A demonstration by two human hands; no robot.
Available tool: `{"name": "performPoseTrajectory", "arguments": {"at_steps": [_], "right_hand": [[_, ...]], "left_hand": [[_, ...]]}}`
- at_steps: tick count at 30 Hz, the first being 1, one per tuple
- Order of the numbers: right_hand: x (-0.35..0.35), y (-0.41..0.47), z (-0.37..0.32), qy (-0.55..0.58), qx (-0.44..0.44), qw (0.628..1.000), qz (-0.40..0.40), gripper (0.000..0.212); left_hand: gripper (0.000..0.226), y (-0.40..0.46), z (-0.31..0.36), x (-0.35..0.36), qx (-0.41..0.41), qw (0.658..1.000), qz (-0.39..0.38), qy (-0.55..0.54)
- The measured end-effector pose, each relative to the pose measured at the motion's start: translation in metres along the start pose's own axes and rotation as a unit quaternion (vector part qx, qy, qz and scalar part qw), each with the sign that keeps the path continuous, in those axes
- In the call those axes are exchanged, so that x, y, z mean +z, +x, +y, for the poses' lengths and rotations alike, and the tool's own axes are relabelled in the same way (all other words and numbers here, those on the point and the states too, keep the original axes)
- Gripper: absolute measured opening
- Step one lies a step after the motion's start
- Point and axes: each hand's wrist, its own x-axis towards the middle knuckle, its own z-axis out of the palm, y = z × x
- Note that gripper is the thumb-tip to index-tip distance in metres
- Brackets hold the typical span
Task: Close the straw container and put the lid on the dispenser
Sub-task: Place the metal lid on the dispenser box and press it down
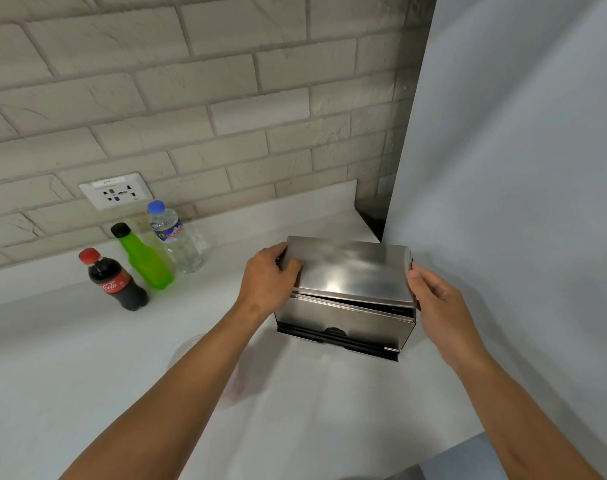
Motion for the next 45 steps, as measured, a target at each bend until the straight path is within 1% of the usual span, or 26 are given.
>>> {"name": "performPoseTrajectory", "arguments": {"at_steps": [2, 3, 6, 11, 12, 14, 18, 20, 21, 22, 24, 25, 27, 29, 31, 34, 37, 39, 42, 45], "right_hand": [[-0.002, -0.001, 0.003, 0.004, 0.005, 1.0, 0.002, 0.048], [-0.001, -0.002, 0.004, 0.007, 0.01, 1.0, -0.001, 0.048], [0.002, -0.005, 0.012, 0.018, 0.009, 1.0, -0.009, 0.051], [0.0, -0.004, 0.021, 0.032, 0.01, 0.999, -0.01, 0.053], [-0.002, -0.004, 0.023, 0.028, 0.012, 0.999, -0.013, 0.053], [-0.004, -0.005, 0.026, 0.023, 0.008, 1.0, -0.02, 0.054], [-0.006, -0.006, 0.024, 0.021, -0.002, 0.999, -0.033, 0.055], [-0.007, -0.007, 0.022, 0.009, -0.007, 0.999, -0.032, 0.055], [-0.008, -0.008, 0.022, 0.0, -0.013, 0.999, -0.031, 0.055], [-0.009, -0.008, 0.022, -0.009, -0.021, 0.999, -0.032, 0.054], [-0.009, -0.01, 0.023, -0.035, -0.041, 0.998, -0.033, 0.052], [-0.009, -0.011, 0.023, -0.059, -0.06, 0.996, -0.029, 0.051], [-0.008, -0.013, 0.022, -0.114, -0.119, 0.986, -0.004, 0.044], [-0.007, -0.015, 0.022, -0.158, -0.192, 0.968, 0.033, 0.036], [-0.007, -0.017, 0.023, -0.18, -0.246, 0.951, 0.049, 0.032], [-0.011, -0.021, 0.027, -0.206, -0.278, 0.938, 0.03, 0.033], [-0.015, -0.028, 0.034, -0.249, -0.296, 0.922, -0.02, 0.044], [-0.015, -0.031, 0.037, -0.262, -0.31, 0.913, -0.033, 0.048], [-0.012, -0.035, 0.036, -0.264, -0.316, 0.911, -0.023, 0.049], [-0.01, -0.037, 0.036, -0.268, -0.327, 0.906, -0.001, 0.043]], "left_hand": [[0.02, -0.003, -0.003, 0.001, 0.016, 1.0, -0.016, -0.021], [0.026, -0.005, -0.004, 0.002, 0.02, 0.999, -0.021, -0.03], [0.037, -0.011, -0.009, 0.003, 0.026, 0.998, -0.014, -0.061], [0.068, -0.018, -0.018, 0.004, 0.027, 0.995, -0.047, -0.089], [0.068, -0.021, -0.016, 0.002, 0.03, 0.994, -0.054, -0.088], [0.054, -0.026, -0.013, -0.001, 0.034, 0.993, -0.073, -0.086], [0.058, -0.028, -0.008, -0.003, 0.056, 0.989, -0.088, -0.106], [0.048, -0.028, -0.009, -0.002, 0.072, 0.99, -0.085, -0.092], [0.043, -0.028, -0.011, -0.001, 0.079, 0.99, -0.086, -0.074], [0.046, -0.027, -0.013, 0.0, 0.087, 0.991, -0.09, -0.04], [0.064, -0.03, -0.013, 0.002, 0.097, 0.99, -0.074, 0.076], [0.067, -0.033, -0.01, 0.003, 0.115, 0.984, -0.053, 0.126], [0.069, -0.039, 0.001, 0.008, 0.188, 0.965, -0.038, 0.176], [0.07, -0.042, 0.013, 0.016, 0.261, 0.943, -0.053, 0.199], [0.07, -0.045, 0.023, 0.027, 0.319, 0.918, -0.08, 0.221], [0.061, -0.048, 0.032, 0.04, 0.366, 0.897, -0.095, 0.229], [0.052, -0.051, 0.032, 0.047, 0.387, 0.894, -0.072, 0.213], [0.051, -0.052, 0.031, 0.049, 0.395, 0.893, -0.064, 0.209], [0.052, -0.052, 0.031, 0.049, 0.394, 0.893, -0.058, 0.207], [0.051, -0.052, 0.031, 0.05, 0.391, 0.896, -0.054, 0.204]]}}
